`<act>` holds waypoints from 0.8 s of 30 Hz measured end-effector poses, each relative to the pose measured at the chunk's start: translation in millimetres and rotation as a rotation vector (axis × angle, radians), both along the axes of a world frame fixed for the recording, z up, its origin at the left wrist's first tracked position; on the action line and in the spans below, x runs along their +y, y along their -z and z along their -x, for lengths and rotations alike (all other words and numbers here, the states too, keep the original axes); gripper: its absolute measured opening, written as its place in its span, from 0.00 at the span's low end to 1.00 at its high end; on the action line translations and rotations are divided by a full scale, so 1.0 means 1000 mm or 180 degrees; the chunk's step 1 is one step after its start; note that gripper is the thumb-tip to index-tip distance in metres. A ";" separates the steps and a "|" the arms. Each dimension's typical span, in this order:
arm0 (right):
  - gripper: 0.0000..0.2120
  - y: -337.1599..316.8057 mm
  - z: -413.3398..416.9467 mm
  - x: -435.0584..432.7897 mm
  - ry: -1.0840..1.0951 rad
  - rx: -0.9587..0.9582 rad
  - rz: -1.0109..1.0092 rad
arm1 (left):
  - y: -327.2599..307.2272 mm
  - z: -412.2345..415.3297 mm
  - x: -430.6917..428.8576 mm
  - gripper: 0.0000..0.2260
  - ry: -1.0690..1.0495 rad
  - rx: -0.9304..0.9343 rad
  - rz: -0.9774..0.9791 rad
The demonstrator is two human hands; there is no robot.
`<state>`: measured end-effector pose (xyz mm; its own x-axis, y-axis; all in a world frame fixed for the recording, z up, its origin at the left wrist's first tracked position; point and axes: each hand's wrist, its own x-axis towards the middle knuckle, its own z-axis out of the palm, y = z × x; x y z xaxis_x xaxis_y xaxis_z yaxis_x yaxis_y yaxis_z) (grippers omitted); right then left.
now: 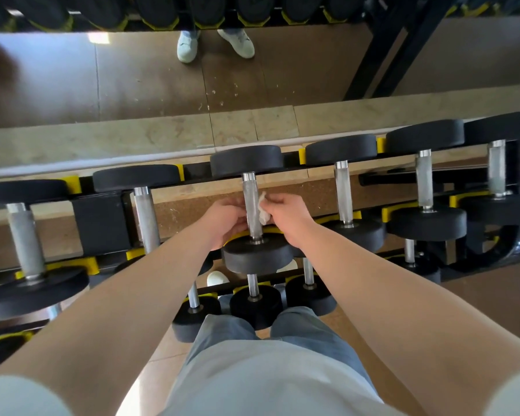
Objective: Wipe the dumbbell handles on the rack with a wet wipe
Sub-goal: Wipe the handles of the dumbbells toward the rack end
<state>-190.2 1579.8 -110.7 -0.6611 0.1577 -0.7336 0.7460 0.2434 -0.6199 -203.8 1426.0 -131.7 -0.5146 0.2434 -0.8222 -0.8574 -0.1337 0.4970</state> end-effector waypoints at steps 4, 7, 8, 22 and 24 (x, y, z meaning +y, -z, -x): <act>0.10 -0.007 -0.004 0.008 -0.1261 -0.0407 -0.0336 | 0.003 -0.001 -0.003 0.19 0.0033 -0.0039 0.0160; 0.14 -0.008 0.003 0.008 -0.1254 -0.0342 -0.0513 | 0.002 -0.006 -0.003 0.19 0.0145 -0.0174 0.0119; 0.14 -0.008 0.008 0.005 -0.0802 -0.0303 -0.0437 | 0.001 -0.007 -0.004 0.20 0.0190 -0.0176 0.0127; 0.07 -0.014 -0.020 -0.004 -0.1881 0.0390 -0.0932 | -0.004 -0.016 -0.010 0.16 0.0155 -0.0062 -0.0051; 0.06 -0.015 -0.016 -0.009 -0.1684 0.0537 -0.0948 | -0.005 -0.016 -0.009 0.15 0.0116 -0.0074 0.0000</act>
